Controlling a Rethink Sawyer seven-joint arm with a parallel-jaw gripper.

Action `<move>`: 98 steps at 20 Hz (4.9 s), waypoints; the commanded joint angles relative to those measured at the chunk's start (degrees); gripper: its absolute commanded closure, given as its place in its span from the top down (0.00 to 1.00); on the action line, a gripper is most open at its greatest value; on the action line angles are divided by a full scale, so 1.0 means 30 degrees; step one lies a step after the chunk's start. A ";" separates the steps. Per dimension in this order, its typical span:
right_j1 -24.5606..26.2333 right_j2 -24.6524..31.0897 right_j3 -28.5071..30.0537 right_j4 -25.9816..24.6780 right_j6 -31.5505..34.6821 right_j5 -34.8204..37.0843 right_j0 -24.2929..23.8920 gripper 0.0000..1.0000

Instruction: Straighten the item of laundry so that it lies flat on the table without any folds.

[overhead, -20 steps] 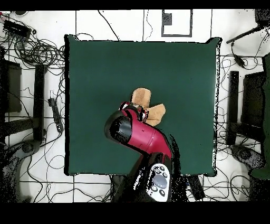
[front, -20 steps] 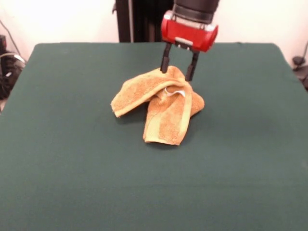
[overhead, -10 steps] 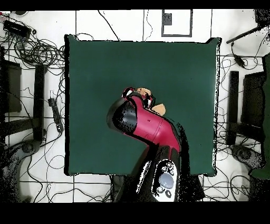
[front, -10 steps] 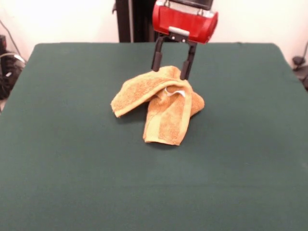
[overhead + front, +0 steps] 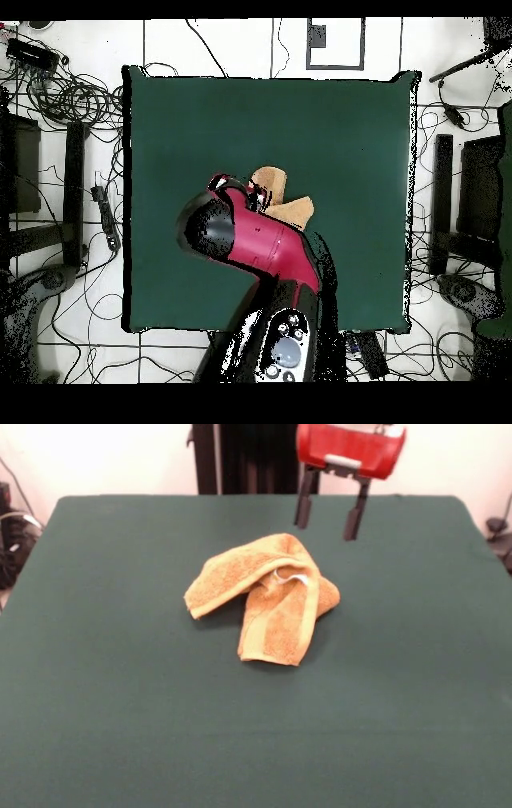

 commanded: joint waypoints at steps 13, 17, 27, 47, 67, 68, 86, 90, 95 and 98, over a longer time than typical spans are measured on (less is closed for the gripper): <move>0.2430 0.3113 0.1976 -0.1182 0.1967 -0.0833 -0.0965 1.00; 0.2919 0.3229 0.2099 -0.1451 0.2280 -0.1713 -0.1102 1.00; 0.3203 0.2724 0.1923 -0.1395 0.3178 -0.1760 -0.0399 1.00; 0.3371 0.2378 0.2253 -0.1221 0.3445 -0.1438 0.0062 1.00; 0.4780 0.3030 0.3098 -0.1275 0.3639 -0.3748 -0.0378 1.00; 0.4893 0.3034 0.3080 -0.1266 0.3646 -0.3881 -0.0380 1.00; 0.4512 0.1782 0.1235 -0.1721 0.2293 -0.3799 -0.0997 1.00; 0.5302 0.2202 0.0380 -0.2326 0.1752 -0.4216 -0.2031 1.00; 0.6087 0.3733 0.0052 -0.3334 0.1379 -0.4674 -0.3966 1.00; 0.6247 0.4126 -0.0522 -0.3964 0.0941 -0.4281 -0.4609 1.00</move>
